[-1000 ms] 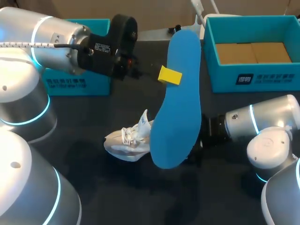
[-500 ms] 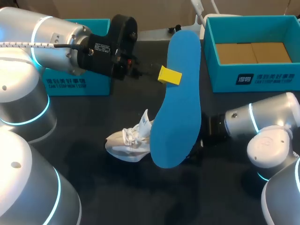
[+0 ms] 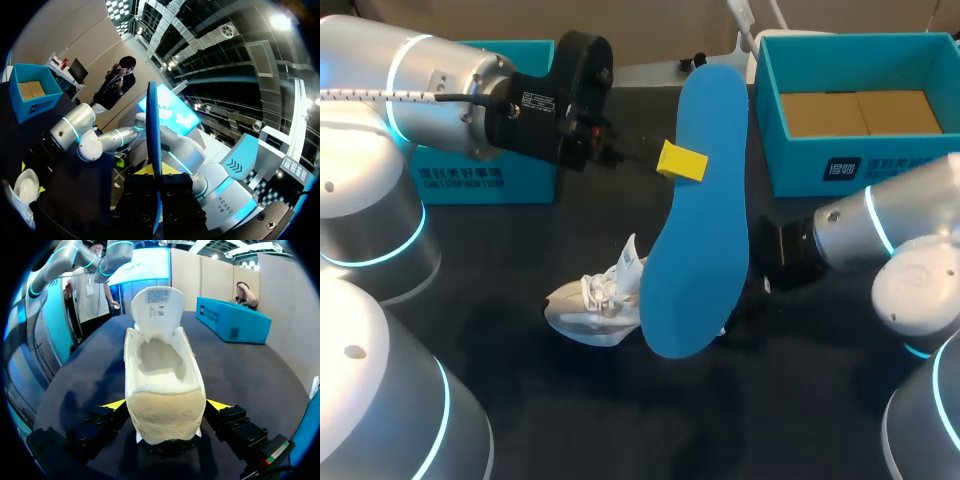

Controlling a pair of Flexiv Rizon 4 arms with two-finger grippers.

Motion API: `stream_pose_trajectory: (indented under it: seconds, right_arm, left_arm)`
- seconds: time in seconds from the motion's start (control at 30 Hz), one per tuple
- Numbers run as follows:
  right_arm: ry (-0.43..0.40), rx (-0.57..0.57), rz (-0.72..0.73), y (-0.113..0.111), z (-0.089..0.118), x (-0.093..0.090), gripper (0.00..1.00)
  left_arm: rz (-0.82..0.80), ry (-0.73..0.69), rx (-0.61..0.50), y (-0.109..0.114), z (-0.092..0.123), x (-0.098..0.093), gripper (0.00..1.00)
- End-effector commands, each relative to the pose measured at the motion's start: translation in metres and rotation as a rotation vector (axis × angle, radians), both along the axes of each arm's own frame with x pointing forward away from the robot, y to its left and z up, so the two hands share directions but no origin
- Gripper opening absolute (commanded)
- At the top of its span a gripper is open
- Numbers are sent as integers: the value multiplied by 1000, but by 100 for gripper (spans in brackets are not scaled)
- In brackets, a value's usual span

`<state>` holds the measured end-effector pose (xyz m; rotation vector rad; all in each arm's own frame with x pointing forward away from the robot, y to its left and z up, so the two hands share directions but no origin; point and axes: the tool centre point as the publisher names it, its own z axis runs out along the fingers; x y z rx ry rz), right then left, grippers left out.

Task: Take the shoe out of the shoebox, open the shoe tongue, remove and reinsert the insole, then place the shoe into the shoebox

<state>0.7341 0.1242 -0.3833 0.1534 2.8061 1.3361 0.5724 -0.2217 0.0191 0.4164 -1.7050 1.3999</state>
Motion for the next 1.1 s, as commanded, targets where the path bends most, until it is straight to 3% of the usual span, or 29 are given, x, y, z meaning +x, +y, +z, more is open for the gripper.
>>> stream_pose_trajectory:
  seconds: [0.03,0.57,1.1]
  right_arm:
    - [21,-159,15,-2,22,5,100]
    - [-2,-409,9,11,62,3,100]
    - [38,-584,-81,18,72,-2,100]
  left_arm:
    - [3,1,-2,0,-1,-1,0]
    - [3,1,-2,0,-1,-1,0]
    - [3,1,-2,0,-1,-1,0]
